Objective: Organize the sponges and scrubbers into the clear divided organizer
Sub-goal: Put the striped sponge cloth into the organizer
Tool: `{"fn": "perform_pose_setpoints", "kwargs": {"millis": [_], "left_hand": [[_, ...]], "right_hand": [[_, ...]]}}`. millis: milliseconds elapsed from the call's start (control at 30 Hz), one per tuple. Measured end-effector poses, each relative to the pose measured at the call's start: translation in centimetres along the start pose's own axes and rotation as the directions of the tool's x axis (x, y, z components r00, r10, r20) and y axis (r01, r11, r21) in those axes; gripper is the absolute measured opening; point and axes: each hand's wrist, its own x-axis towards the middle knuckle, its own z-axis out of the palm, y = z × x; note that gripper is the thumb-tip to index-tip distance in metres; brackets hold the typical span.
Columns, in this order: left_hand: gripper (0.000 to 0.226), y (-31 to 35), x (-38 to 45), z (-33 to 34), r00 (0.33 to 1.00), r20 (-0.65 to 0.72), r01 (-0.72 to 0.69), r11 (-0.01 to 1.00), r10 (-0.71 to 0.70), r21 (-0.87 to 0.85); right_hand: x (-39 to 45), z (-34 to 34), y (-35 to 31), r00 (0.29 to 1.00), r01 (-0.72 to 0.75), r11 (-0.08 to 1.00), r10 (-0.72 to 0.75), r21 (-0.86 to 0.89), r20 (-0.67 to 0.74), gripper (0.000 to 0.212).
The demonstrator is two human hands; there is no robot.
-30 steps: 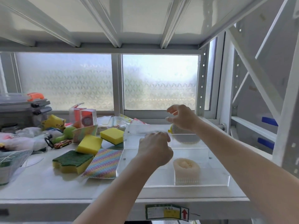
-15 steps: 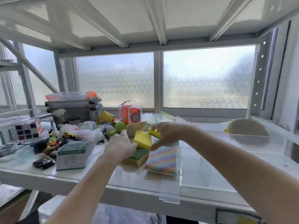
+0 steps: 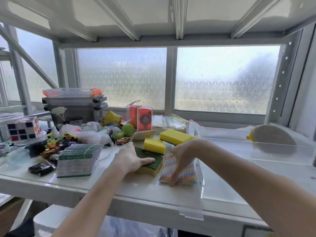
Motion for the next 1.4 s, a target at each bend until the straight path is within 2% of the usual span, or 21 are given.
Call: {"fn": "perform_pose_setpoints", "kwargs": {"millis": [67,167,300,367,467,567,667,800,867,967,1133,1233,1400], "left_hand": [[0.107,0.1,-0.2,-0.1,1.0,-0.024,0.005,0.999,-0.006,-0.04],[0.087,0.2,-0.5,-0.6,0.998,-0.065,0.003,0.996,-0.009,-0.09],[0.076,0.1,-1.0,-1.4,0.989,-0.149,-0.022,0.996,0.009,-0.084],[0.07,0.6,-1.7,-2.0,0.973,-0.228,-0.04,0.996,0.022,-0.076],[0.058,1.8,-2.9,-3.4,0.914,-0.403,-0.098,0.99,0.049,-0.102],[0.046,3.8,-4.5,-5.0,0.839,-0.539,-0.206,0.961,0.077,-0.184],[0.038,6.3,-5.6,-6.0,0.802,-0.586,-0.334,0.903,0.12,-0.271],[0.02,10.1,-6.7,-5.2,0.838,-0.499,-0.46,0.777,0.22,-0.43],[0.016,11.7,-7.4,-3.6,0.877,-0.387,-0.447,0.78,0.285,-0.438],[0.022,13.0,-8.3,-1.0,0.935,-0.179,-0.353,0.829,0.305,-0.434],[0.031,13.2,-8.3,1.4,0.97,0.041,-0.218,0.928,0.241,-0.301],[0.029,13.4,-8.2,2.1,0.974,0.055,-0.207,0.965,0.218,-0.164],[0.037,14.4,-7.9,2.9,0.966,0.044,-0.257,0.966,0.255,0.04]], "right_hand": [[0.1,0.2,0.0,1.0,0.005,1.0,-0.005,0.024,0.017,0.107],[0.3,0.5,-0.1,1.0,0.021,0.992,-0.023,0.125,0.013,0.105],[-0.8,0.4,0.3,0.971,0.11,0.962,-0.051,0.249,-0.232,0.094],[-1.7,0.1,0.6,0.927,0.189,0.942,-0.078,0.278,-0.367,0.091],[-3.5,-1.2,1.7,0.836,0.309,0.893,-0.091,0.327,-0.541,0.087],[-5.8,-3.4,4.4,0.729,0.399,0.826,-0.023,0.398,-0.684,0.089],[-7.9,-5.2,8.3,0.63,0.413,0.796,0.102,0.443,-0.77,0.089],[-9.0,-6.2,13.1,0.537,0.348,0.808,0.243,0.475,-0.808,0.086],[-8.8,-6.2,14.6,0.522,0.318,0.804,0.294,0.502,-0.801,0.084],[-7.7,-5.7,15.7,0.531,0.261,0.809,0.334,0.526,-0.779,0.084],[-4.8,-4.2,15.1,0.584,0.187,0.854,0.301,0.486,-0.754,0.087],[-3.1,-3.4,14.1,0.616,0.131,0.903,0.249,0.409,-0.747,0.09],[-1.7,-3.4,14.2,0.652,0.081,0.929,0.224,0.36,-0.725,0.09]]}}
